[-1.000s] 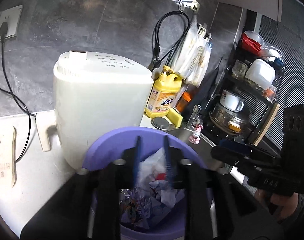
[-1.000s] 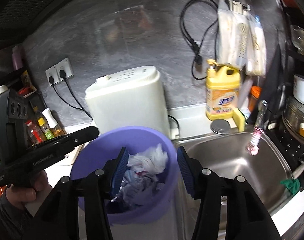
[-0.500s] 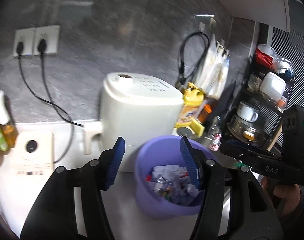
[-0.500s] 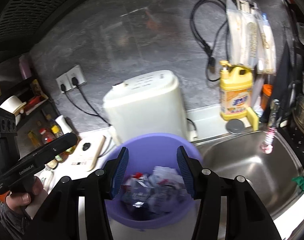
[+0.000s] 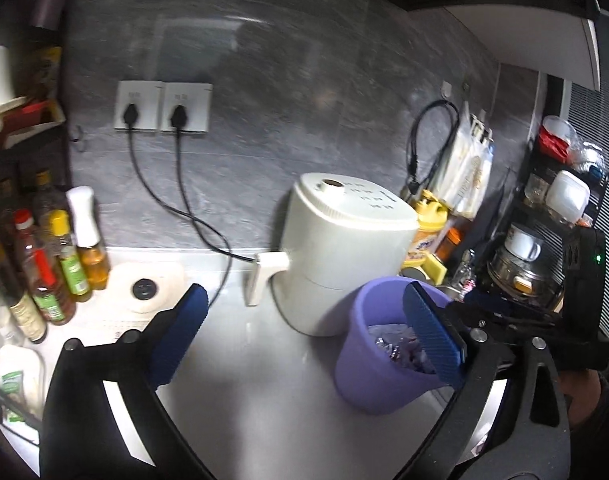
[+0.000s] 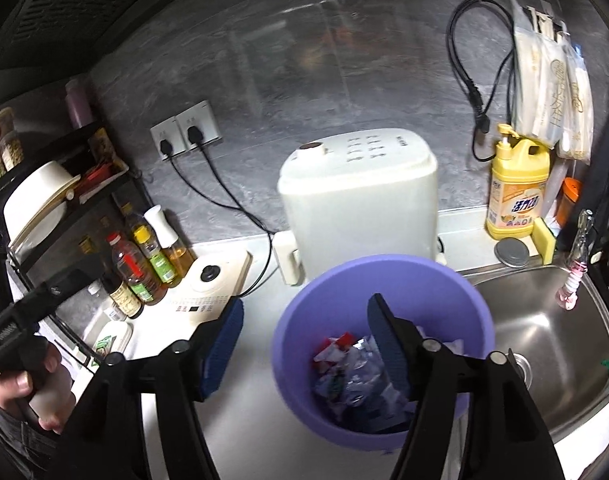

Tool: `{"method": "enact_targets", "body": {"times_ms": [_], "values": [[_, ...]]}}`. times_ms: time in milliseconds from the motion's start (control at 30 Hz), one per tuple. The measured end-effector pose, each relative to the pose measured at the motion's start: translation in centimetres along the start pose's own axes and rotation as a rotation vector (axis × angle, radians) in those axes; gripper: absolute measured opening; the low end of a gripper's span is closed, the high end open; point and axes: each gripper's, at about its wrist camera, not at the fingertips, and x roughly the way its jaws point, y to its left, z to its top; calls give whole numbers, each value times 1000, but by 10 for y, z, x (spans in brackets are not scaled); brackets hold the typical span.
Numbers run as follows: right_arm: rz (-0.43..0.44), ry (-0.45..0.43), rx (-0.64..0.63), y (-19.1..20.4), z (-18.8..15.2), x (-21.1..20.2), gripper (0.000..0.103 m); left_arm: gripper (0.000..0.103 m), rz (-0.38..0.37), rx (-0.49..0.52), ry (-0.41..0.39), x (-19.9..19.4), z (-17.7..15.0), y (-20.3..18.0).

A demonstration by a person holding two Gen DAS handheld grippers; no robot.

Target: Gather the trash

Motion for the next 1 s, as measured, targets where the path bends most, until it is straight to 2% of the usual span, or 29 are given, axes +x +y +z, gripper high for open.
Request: {"method": "enact_targets", "body": {"times_ms": [167,367,700,1000], "values": [[2,-11,-35,21,-10,-8,96,97,50,13,8,-19,-5,16],[19,-15,-8,24,-11,-14,95,97,82,-6,3,-39,-9,33],[22,3,-55,28,-18,-9,95,97,136,-31,-18,-52,-16,41],[17,-4,-56,28,-14,-18,95,97,127,-24,-28,-57,-11,37]]}}
